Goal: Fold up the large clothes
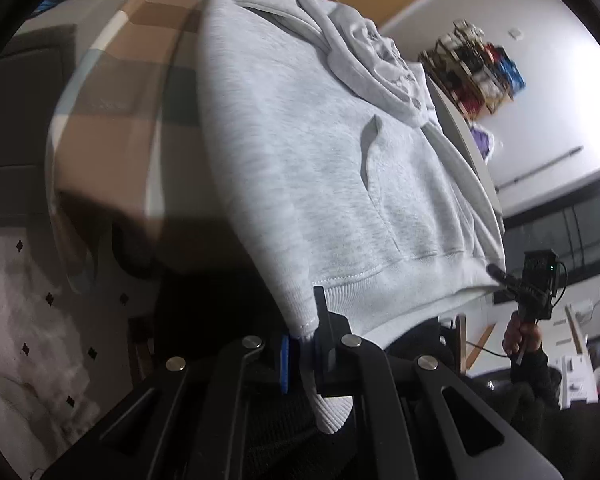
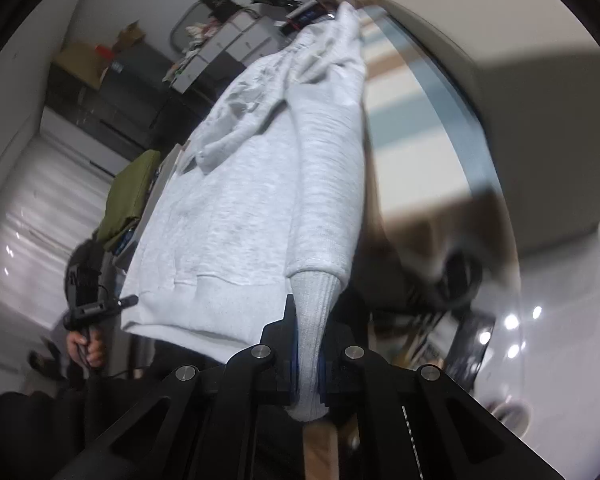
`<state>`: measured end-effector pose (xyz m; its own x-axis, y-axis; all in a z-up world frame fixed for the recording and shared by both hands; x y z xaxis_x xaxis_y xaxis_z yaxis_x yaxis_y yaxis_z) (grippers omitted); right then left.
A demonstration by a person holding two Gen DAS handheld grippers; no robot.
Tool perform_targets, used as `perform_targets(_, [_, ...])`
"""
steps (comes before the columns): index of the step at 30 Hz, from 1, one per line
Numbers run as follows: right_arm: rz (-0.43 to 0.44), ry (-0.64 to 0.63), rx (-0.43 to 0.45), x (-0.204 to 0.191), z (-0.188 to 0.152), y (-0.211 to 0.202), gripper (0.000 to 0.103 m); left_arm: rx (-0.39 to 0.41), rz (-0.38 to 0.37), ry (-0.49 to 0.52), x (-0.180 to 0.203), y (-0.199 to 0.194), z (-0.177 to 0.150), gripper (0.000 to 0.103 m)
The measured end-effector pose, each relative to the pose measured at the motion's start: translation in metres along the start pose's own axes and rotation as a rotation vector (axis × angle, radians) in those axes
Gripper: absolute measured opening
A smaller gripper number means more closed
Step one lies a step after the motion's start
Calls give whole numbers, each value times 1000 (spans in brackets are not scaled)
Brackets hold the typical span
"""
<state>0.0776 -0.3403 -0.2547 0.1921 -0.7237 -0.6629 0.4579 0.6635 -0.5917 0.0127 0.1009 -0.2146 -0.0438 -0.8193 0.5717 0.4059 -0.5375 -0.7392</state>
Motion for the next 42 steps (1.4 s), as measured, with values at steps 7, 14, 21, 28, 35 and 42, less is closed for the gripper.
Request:
perform_targets(7, [142,-79,157,-50,70,-15,6,140,-124,79,38,-39,73,3])
perform_targets(14, [147,-22,241,-83,200,36,7,216,-76,33,45,-1,210,3])
perform_targets(21, [-98,153,53,-18,266,156,12,-20,38,-213,-17,95,234,16])
perform_targets(28, [-4,157,41,9,278,153,42,180,38,-201,-29,41,202,82])
perform_targets(35, [-85,-139,163,-15,294,110,86,144,116,113,-1,71,215,85])
perform_targets(42, [-267,-442,-56,-27,283,176,86,19,180,409,25,123,236,85])
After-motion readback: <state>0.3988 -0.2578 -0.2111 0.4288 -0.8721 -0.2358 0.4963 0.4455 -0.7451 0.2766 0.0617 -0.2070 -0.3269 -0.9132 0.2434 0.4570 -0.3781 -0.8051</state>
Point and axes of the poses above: each gripper's, at about its wrist camera, not at the fingertips, and y roughly the way its jaws point, x to its right, z to its top, the point moved 1 cm from there along y, roughly the way its jaws point, and after that the axes turned 5 degrees about x, right-handed, at the moved point
